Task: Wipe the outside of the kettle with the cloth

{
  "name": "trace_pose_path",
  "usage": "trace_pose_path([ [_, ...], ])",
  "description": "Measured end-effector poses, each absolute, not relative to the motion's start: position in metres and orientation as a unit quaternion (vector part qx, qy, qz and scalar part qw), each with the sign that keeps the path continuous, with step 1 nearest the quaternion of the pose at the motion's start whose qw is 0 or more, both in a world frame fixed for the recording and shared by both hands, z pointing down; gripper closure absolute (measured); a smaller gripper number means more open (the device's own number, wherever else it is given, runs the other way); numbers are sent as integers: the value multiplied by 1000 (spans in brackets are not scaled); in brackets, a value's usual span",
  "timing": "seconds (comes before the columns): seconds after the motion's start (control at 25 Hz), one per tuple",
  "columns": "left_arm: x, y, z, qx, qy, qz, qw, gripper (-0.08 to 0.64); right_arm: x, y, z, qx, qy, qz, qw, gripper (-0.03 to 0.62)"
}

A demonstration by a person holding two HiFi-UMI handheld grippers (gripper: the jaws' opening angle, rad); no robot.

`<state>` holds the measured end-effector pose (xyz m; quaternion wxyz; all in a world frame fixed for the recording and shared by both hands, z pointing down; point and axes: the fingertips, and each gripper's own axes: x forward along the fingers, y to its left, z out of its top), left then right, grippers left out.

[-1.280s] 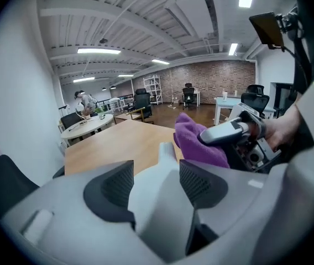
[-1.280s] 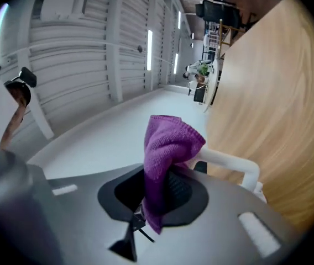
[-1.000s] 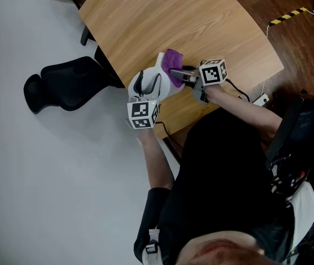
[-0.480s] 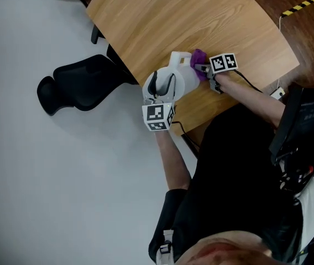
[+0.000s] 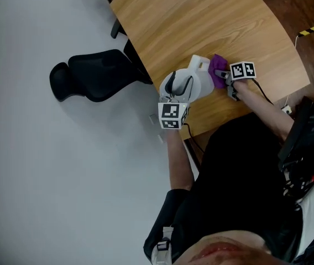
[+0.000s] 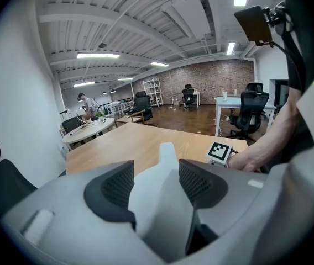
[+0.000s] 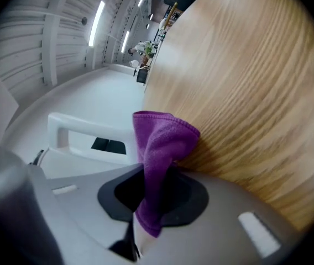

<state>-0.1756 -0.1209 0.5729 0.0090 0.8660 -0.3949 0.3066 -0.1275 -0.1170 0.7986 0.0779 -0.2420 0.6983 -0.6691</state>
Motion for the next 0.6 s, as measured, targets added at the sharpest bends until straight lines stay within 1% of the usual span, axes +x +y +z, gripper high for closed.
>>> trace_pose_path([
  [0.04,-175,-121,573,866,-395,306,10,324,-121,-120,784,-239,700,-665,104,538],
  [0.12,-178,-124,569,865,-398,305,10,324,-108,-138,732,-222,717,-635,181,537],
  [0.24,-184,-130,566,864,-403,303,8,324,-86,-173,621,-165,738,-576,310,537],
  [0.32,-184,-132,567,864,-402,301,11,324,-76,-186,550,-118,772,-506,366,537],
  [0.36,-183,-132,567,865,-402,301,13,324,-77,-189,527,-100,787,-480,375,537],
  [0.44,-181,-131,566,865,-401,301,14,324,-84,-193,521,-85,798,-471,365,537],
  [0.52,-179,-129,564,865,-401,301,15,325,-89,-196,536,-87,799,-482,350,537],
  [0.6,-178,-127,563,865,-400,301,14,325,-94,-195,565,-96,775,-530,331,537],
])
